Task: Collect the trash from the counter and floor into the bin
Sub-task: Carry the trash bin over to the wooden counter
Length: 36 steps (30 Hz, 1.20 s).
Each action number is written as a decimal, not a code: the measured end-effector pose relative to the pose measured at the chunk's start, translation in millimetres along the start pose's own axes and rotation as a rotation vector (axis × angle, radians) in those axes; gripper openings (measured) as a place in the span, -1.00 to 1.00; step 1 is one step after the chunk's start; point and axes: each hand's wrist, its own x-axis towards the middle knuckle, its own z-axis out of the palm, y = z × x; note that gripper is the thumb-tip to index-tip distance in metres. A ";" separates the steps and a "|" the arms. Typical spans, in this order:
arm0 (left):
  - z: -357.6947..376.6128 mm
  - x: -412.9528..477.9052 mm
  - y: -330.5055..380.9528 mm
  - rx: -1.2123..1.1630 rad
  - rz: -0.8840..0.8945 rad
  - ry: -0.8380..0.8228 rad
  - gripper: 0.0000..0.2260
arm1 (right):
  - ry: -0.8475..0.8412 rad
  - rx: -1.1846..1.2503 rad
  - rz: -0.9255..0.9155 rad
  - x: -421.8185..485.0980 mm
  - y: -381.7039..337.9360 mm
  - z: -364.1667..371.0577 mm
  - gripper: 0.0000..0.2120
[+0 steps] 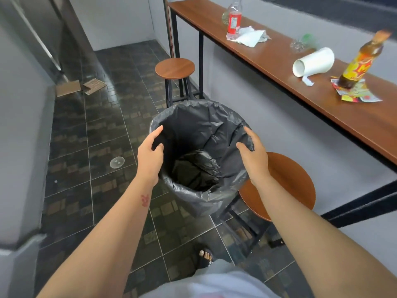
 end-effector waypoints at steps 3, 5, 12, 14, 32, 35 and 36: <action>20.6 47.2 7.8 -0.052 -0.008 -0.038 -0.49 | 0.042 -0.019 0.014 38.0 -7.8 6.1 -0.51; 32.3 74.8 10.5 -0.079 -0.022 -0.097 -0.46 | 0.079 -0.032 0.022 58.1 -10.3 8.4 -0.51; 77.5 145.6 19.0 -0.144 -0.086 -0.283 -0.46 | 0.239 -0.037 0.095 101.0 -8.3 12.4 -0.52; 89.7 168.2 20.3 -0.149 -0.099 -0.351 -0.46 | 0.307 -0.035 0.128 110.4 -8.3 16.1 -0.52; 161.8 300.8 59.2 -0.108 -0.160 -0.810 -0.53 | 0.783 -0.206 0.334 144.0 -18.8 58.6 -0.49; 175.7 305.7 59.2 -0.074 -0.186 -0.862 -0.55 | 0.834 -0.351 0.296 152.8 -29.7 48.9 -0.49; 180.8 307.5 59.0 -0.059 -0.193 -0.884 -0.55 | 0.856 -0.386 0.265 156.7 -35.4 44.4 -0.48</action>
